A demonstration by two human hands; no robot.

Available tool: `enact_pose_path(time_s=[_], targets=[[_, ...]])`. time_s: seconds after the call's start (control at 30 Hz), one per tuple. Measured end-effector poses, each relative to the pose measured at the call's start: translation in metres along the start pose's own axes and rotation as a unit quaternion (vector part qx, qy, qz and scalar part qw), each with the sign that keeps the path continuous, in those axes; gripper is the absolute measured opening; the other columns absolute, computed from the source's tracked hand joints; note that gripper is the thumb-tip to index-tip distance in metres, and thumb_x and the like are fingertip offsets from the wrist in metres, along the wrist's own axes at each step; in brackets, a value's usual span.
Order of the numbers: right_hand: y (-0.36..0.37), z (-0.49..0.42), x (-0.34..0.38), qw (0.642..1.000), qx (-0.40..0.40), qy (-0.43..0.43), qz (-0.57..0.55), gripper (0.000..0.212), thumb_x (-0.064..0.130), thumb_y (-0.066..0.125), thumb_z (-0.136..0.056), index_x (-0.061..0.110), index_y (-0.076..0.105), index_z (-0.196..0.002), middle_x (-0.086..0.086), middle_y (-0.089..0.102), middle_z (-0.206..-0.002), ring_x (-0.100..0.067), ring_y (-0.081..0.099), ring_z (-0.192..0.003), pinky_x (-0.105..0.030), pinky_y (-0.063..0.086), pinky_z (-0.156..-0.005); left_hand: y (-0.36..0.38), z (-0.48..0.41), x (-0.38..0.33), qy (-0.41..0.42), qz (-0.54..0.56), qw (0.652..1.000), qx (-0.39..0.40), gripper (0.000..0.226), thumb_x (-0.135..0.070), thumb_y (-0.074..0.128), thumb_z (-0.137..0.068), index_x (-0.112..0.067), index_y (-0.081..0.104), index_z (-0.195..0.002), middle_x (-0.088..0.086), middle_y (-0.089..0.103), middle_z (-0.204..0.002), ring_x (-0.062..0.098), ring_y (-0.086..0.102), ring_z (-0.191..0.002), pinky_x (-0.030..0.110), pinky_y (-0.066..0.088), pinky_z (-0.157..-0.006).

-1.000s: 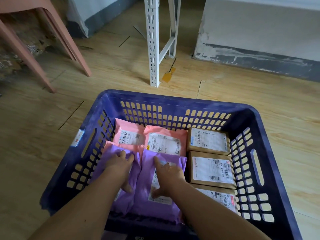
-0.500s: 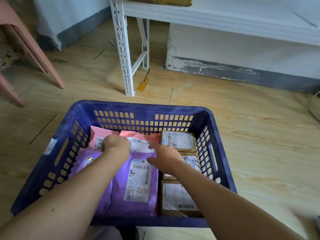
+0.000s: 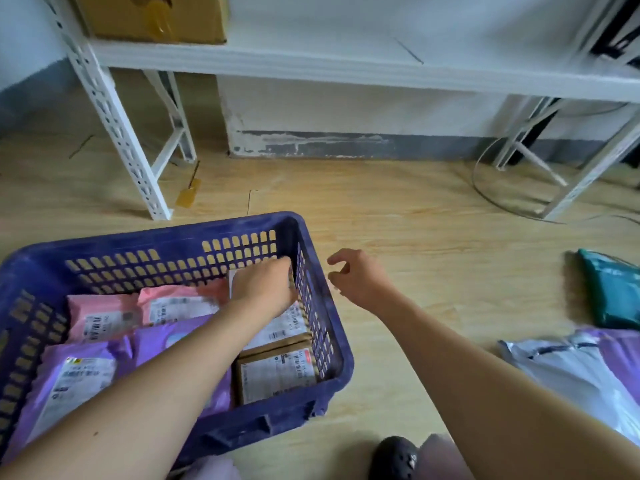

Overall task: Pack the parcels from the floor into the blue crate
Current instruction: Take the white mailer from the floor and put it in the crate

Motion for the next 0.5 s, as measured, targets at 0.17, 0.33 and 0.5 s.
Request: enact_pose_path(time_s=[0.17,0.33,0.5], targets=[[-0.040,0.019,-0.038,0.998,-0.044,0.031,-0.037,0.027,0.014,0.059,-0.086,0.016,0.063,-0.113,-0.009,0.067,-0.091,-0.029,0.067,-0.090,-0.030,0.050,-0.076,-0.008,0.005,-0.042,0.028,0.075,0.997,-0.014,0.028,-0.031,0.056,-0.088,-0.025,0.055,-0.116,-0.003,0.063,-0.113,0.022,0.061,-0.099,0.028,0.042,-0.068],[-0.085,0.044,-0.066,0.996,-0.066,0.055,-0.003,0.027,0.016,0.060,-0.084,0.018,0.065,-0.111,-0.010,0.070,-0.099,-0.028,0.067,-0.092,-0.032,0.053,-0.081,-0.017,-0.010,-0.094,0.046,0.139,0.989,0.014,0.035,-0.033,0.055,-0.088,-0.026,0.053,-0.122,-0.006,0.061,-0.118,0.019,0.060,-0.100,0.028,0.045,-0.072],[-0.127,0.072,-0.110,0.991,-0.088,0.091,0.034,0.027,0.016,0.059,-0.084,0.019,0.066,-0.110,-0.008,0.069,-0.107,-0.027,0.066,-0.096,-0.037,0.053,-0.087,-0.022,-0.014,-0.169,0.098,0.172,0.980,0.027,0.034,-0.031,0.056,-0.085,-0.029,0.055,-0.119,-0.007,0.060,-0.119,0.019,0.057,-0.104,0.029,0.046,-0.079]])
Point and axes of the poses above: each hand's wrist, its own z-axis away from the middle knuckle, its own y-axis out of the palm, x = y × z, the point moved 9 cm from there along -z, towards the middle knuckle
